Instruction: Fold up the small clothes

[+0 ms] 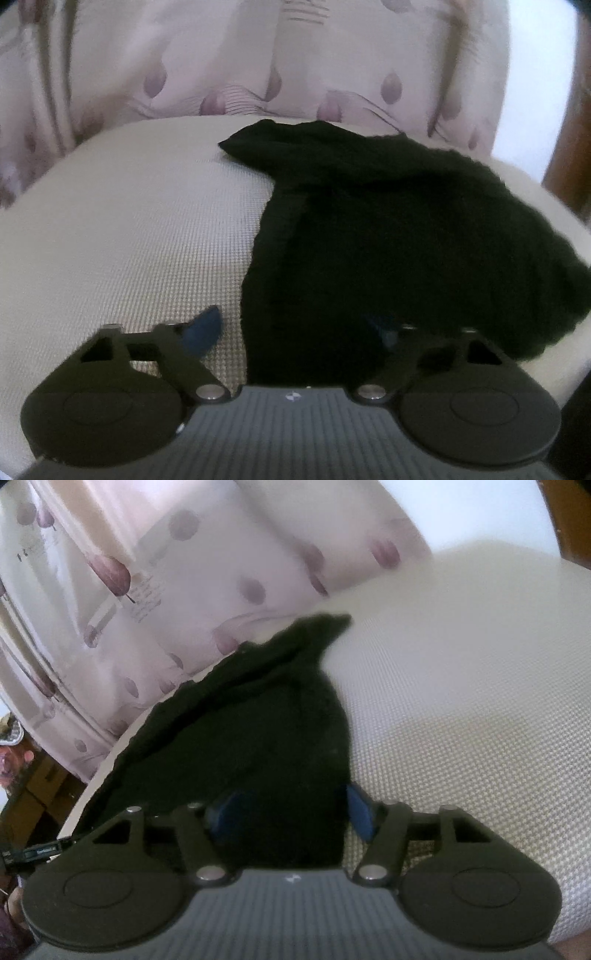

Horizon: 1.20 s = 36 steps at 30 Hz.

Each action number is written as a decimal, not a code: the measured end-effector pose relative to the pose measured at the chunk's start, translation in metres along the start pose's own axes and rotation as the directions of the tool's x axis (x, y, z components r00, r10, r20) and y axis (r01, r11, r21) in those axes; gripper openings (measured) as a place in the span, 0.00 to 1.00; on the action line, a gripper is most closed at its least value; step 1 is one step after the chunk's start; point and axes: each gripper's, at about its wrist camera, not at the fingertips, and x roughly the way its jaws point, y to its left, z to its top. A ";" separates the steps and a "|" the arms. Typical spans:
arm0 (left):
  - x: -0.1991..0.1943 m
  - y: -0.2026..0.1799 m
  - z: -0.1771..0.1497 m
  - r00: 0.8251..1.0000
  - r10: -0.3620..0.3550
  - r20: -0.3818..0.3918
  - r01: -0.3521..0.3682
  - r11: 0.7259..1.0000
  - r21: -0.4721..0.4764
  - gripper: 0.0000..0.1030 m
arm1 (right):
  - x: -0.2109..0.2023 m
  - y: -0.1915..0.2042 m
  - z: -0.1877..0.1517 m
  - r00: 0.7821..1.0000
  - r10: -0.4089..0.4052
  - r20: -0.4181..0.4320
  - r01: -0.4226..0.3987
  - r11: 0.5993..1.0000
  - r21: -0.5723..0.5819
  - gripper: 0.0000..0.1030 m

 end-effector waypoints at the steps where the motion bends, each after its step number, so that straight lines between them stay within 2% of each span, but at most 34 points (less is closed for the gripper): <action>1: 0.000 -0.003 -0.001 1.000 0.001 0.003 -0.001 1.000 0.013 0.54 | 0.001 0.002 0.000 1.000 -0.011 0.000 0.011 1.000 -0.013 0.60; 2: 0.000 -0.002 0.000 1.000 -0.013 0.004 0.013 1.000 0.011 0.43 | 0.002 0.007 -0.001 1.000 -0.025 0.001 0.025 0.999 -0.037 0.60; 3: 0.000 -0.001 0.001 1.000 -0.028 0.001 0.028 1.000 0.001 0.38 | 0.004 0.011 -0.002 0.999 -0.043 0.004 0.043 0.997 -0.068 0.60; 5: 0.001 -0.003 0.001 0.999 -0.038 -0.007 0.038 0.999 0.004 0.14 | 0.007 0.019 -0.005 0.998 -0.057 0.008 0.058 0.992 -0.113 0.60; 7: 0.000 -0.005 0.001 0.998 -0.057 -0.010 0.057 0.998 0.008 0.08 | 0.010 0.025 -0.007 0.998 -0.063 0.000 0.062 0.988 -0.144 0.45; 8: 0.000 -0.007 0.002 0.999 -0.047 -0.014 0.047 0.999 0.007 0.08 | 0.012 0.028 -0.007 0.998 -0.065 -0.018 0.062 0.986 -0.154 0.22; 9: -0.001 -0.010 0.002 0.999 -0.035 -0.015 0.036 0.999 0.016 0.08 | 0.015 0.029 -0.008 0.998 -0.057 -0.036 0.051 0.987 -0.151 0.15; 11: -0.001 -0.015 0.003 1.000 -0.007 -0.010 0.007 1.000 0.027 0.08 | 0.016 0.030 -0.009 0.998 -0.029 -0.054 0.022 0.990 -0.137 0.11; 16: -0.005 -0.018 0.014 1.000 -0.020 -0.002 0.020 1.000 0.008 0.08 | 0.014 0.026 -0.007 0.997 0.055 -0.052 -0.056 0.998 -0.021 0.11; 24: -0.010 -0.023 0.028 1.000 -0.002 0.024 0.002 1.000 0.013 0.08 | 0.010 0.020 0.003 0.982 0.187 -0.005 -0.185 0.974 0.129 0.11; 36: -0.012 -0.028 0.044 0.999 -0.007 0.046 0.006 1.000 0.007 0.08 | 0.009 0.032 0.022 0.965 0.256 0.049 -0.260 0.956 0.138 0.11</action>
